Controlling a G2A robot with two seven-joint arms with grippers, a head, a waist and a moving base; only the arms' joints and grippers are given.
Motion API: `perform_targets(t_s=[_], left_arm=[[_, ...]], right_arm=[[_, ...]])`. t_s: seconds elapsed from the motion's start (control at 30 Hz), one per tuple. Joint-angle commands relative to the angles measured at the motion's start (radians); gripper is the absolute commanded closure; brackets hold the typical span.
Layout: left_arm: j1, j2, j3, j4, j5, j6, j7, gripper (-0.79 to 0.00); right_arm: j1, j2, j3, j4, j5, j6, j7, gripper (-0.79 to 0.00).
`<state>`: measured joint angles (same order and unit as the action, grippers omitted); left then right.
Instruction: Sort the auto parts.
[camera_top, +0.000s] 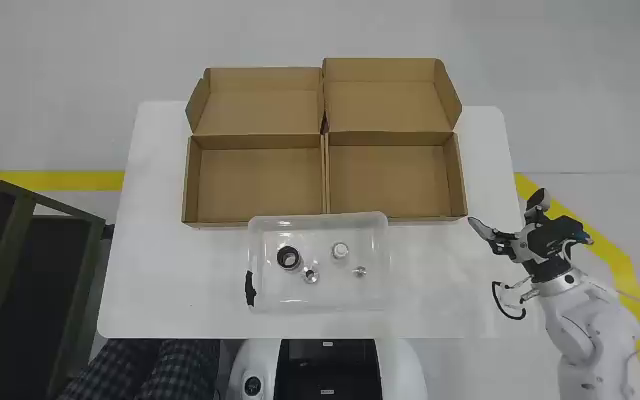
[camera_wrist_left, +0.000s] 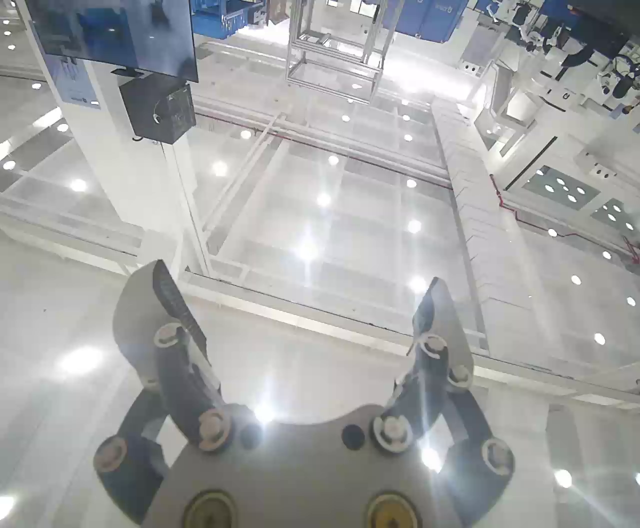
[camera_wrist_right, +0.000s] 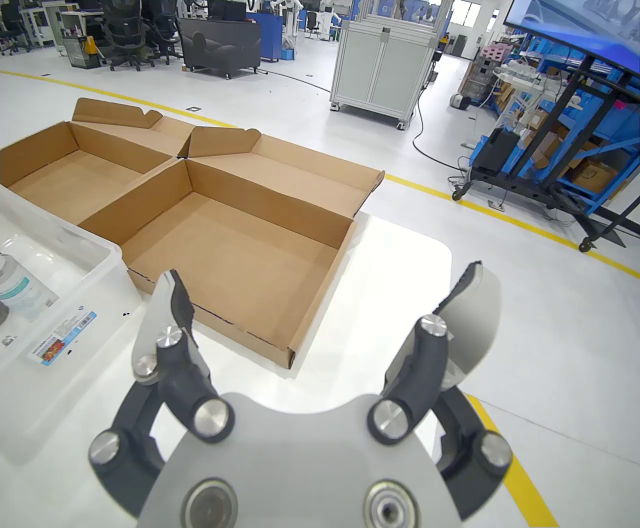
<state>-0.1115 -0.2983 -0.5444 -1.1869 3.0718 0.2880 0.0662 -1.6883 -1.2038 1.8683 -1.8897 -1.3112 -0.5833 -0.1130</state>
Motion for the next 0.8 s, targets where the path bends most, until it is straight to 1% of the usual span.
perform_targets(t_s=[0.0, 0.67, 0.73, 0.77], left_arm=[[0.000, 0.000, 0.000, 0.000, 0.000, 0.000, 0.000, -0.785], [0.000, 0.000, 0.000, 0.000, 0.000, 0.000, 0.000, -0.785], [0.000, 0.000, 0.000, 0.000, 0.000, 0.000, 0.000, -0.785], [0.000, 0.000, 0.000, 0.000, 0.000, 0.000, 0.000, -0.785]], right_arm=[[0.000, 0.000, 0.000, 0.000, 0.000, 0.000, 0.000, -0.785], [0.000, 0.000, 0.000, 0.000, 0.000, 0.000, 0.000, -0.785], [0.001, 0.000, -0.006, -0.004, -0.001, 0.000, 0.007, -0.785], [0.003, 0.002, -0.011, -0.013, -0.030, -0.002, 0.026, -0.785]])
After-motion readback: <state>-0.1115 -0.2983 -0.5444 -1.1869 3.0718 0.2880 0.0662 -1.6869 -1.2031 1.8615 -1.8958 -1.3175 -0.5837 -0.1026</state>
